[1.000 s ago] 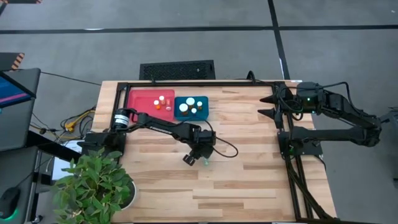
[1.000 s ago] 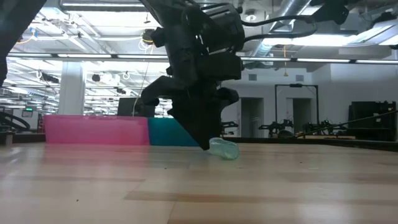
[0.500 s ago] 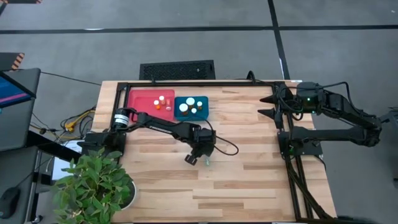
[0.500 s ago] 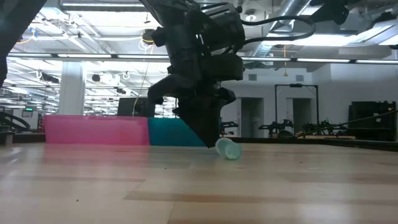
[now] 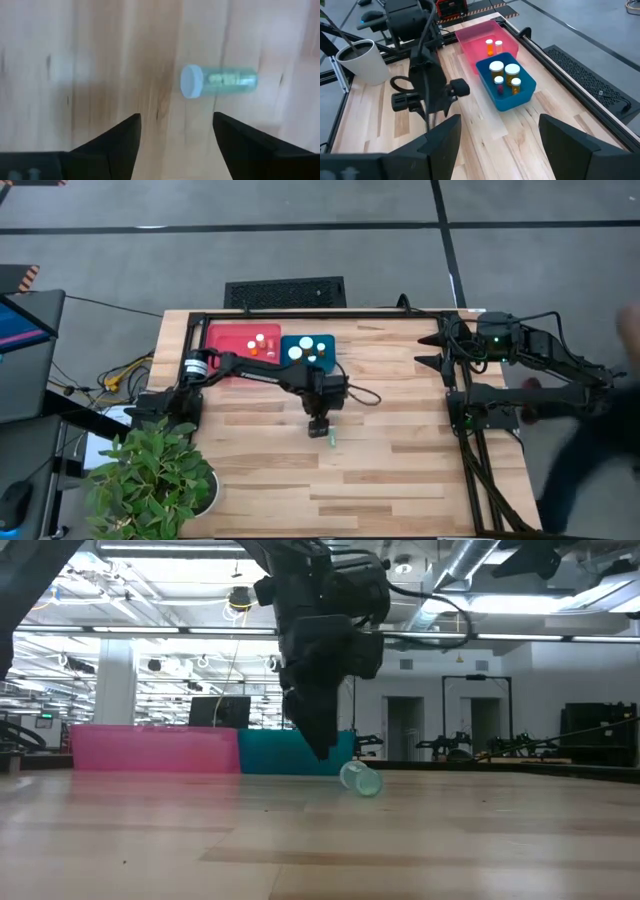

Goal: Pick and place medicine bottles into bin by pill shape (circle, oval)
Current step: Put the green tablet bottle into the pink bin

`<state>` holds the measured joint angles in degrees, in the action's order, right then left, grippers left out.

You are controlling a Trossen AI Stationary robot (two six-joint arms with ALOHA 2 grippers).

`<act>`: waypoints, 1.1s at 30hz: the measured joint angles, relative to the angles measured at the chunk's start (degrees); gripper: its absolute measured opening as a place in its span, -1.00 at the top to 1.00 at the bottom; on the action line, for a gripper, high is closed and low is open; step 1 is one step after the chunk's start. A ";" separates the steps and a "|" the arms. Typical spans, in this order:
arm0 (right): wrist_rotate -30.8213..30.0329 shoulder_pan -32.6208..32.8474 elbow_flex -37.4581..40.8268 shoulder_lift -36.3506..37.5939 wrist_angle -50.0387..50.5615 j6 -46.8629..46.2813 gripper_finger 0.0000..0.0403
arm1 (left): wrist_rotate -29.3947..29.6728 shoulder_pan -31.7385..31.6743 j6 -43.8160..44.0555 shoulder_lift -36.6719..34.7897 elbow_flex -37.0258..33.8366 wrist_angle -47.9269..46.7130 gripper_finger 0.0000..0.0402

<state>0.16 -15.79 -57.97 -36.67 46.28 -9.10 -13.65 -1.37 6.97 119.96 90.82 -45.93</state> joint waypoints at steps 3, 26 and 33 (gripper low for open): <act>0.00 0.00 0.01 -0.01 0.00 0.00 -0.37 | -0.65 -0.93 13.83 0.00 0.30 -0.02 -0.20; 0.00 0.00 0.00 -0.01 0.02 0.60 -0.37 | 11.26 4.91 63.08 0.04 0.48 7.23 -0.21; 0.00 0.00 -0.01 0.00 0.03 0.66 -0.37 | 15.49 7.39 69.60 0.09 0.44 6.36 -0.21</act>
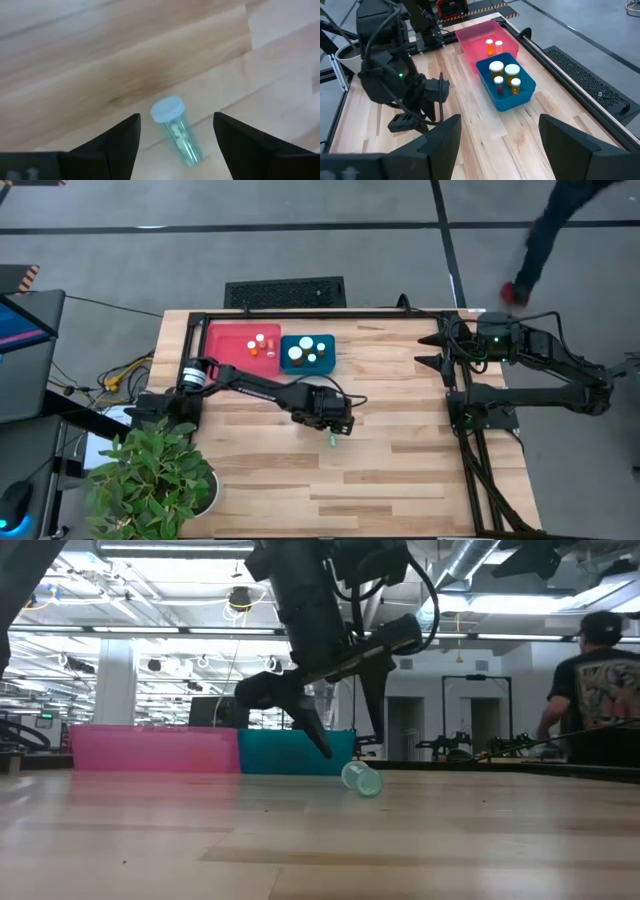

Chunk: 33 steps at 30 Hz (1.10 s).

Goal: Pick and place medicine bottles into bin by pill shape (circle, oval)
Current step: Put the green tablet bottle into the pink bin

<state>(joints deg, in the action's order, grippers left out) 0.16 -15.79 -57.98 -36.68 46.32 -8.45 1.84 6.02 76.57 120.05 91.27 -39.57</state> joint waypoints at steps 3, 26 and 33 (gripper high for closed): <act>0.02 0.00 0.02 -0.01 0.01 0.09 -0.37 | 2.80 0.26 0.76 0.03 -0.45 0.02 -0.21; 0.02 0.76 0.00 0.38 2.59 0.98 -0.37 | -0.23 -0.77 3.03 4.50 0.52 3.00 -0.16; 0.02 0.76 0.02 0.40 2.65 1.31 -0.37 | -1.40 -1.03 1.91 4.74 0.51 2.55 0.15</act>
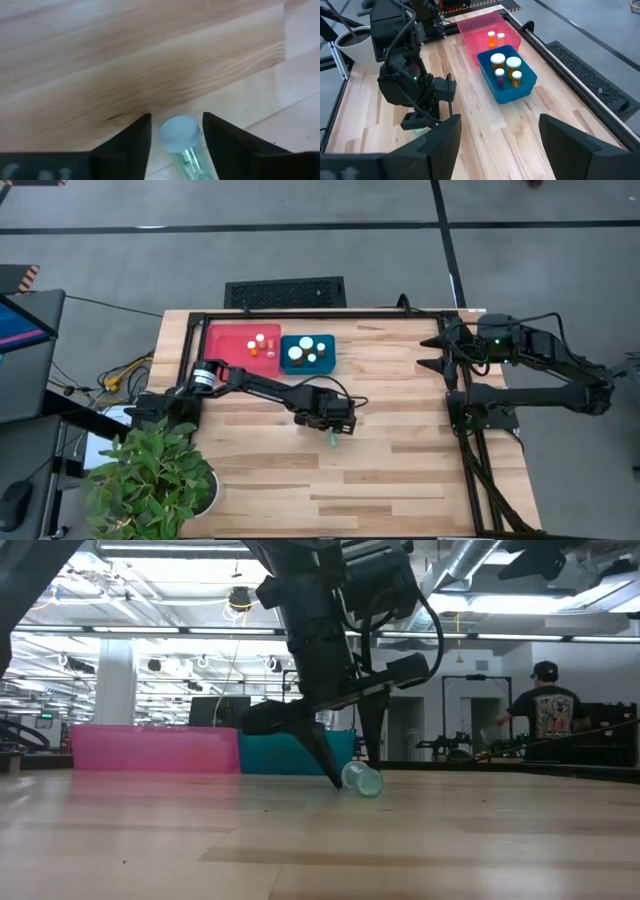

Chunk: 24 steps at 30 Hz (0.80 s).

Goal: Pick and place medicine bottles into bin by pill shape (circle, oval)
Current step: Put the green tablet bottle into the pink bin

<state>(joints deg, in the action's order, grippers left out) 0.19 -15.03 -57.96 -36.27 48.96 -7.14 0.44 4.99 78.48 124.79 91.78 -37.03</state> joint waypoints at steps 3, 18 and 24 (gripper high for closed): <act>0.00 0.00 -0.02 0.05 0.07 0.12 -0.37 | -0.72 -0.04 -0.62 0.03 -0.01 -0.11 0.27; 0.00 0.00 -0.02 0.06 0.07 0.15 -0.37 | 3.67 -0.15 -3.52 -3.00 -0.06 2.13 0.48; 0.00 0.00 0.00 0.04 0.07 0.15 -0.37 | 16.54 0.31 -6.19 -8.69 -0.06 -0.11 0.47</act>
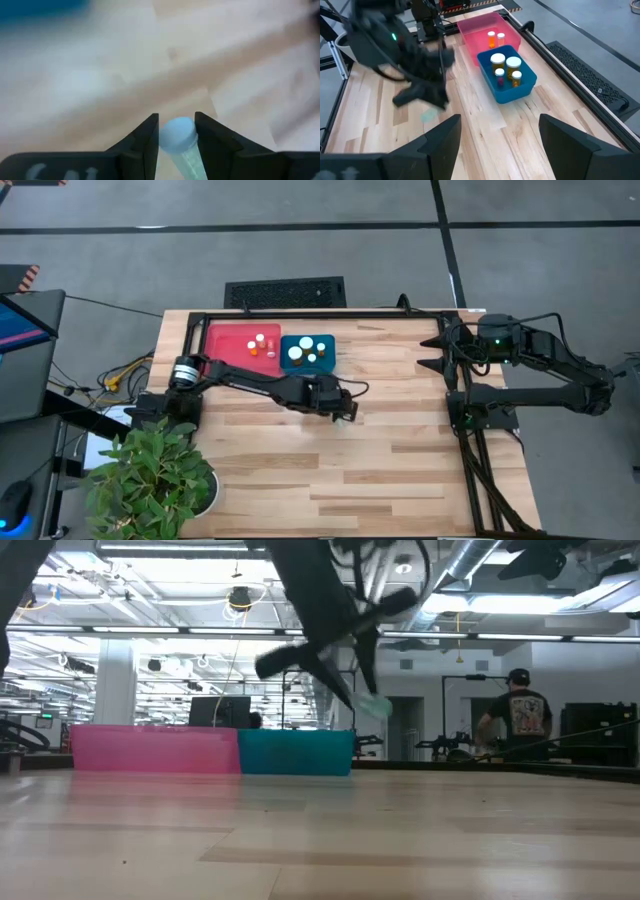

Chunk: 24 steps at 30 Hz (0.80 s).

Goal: Pick and place medicine bottles into bin by pill shape (circle, oval)
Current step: Put the green tablet bottle into the pink bin

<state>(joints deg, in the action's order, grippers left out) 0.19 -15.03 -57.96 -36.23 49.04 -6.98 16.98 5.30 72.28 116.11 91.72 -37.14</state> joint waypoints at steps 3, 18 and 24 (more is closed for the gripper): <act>0.00 0.00 -0.02 -0.02 0.00 0.00 -0.37 | 8.95 0.02 -1.84 -2.41 0.04 -4.17 0.47; 0.00 0.00 -0.02 0.00 -0.02 -0.04 -0.37 | 38.43 -1.86 17.45 -6.68 -0.65 -47.53 0.47; 0.00 0.00 -0.02 0.00 -0.04 -0.04 -0.37 | 42.22 -2.34 26.69 -7.29 -6.87 -51.71 0.47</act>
<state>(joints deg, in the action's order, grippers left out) 0.19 -15.03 -57.98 -36.23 48.99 -7.03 59.20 2.96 98.98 108.82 84.86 -88.85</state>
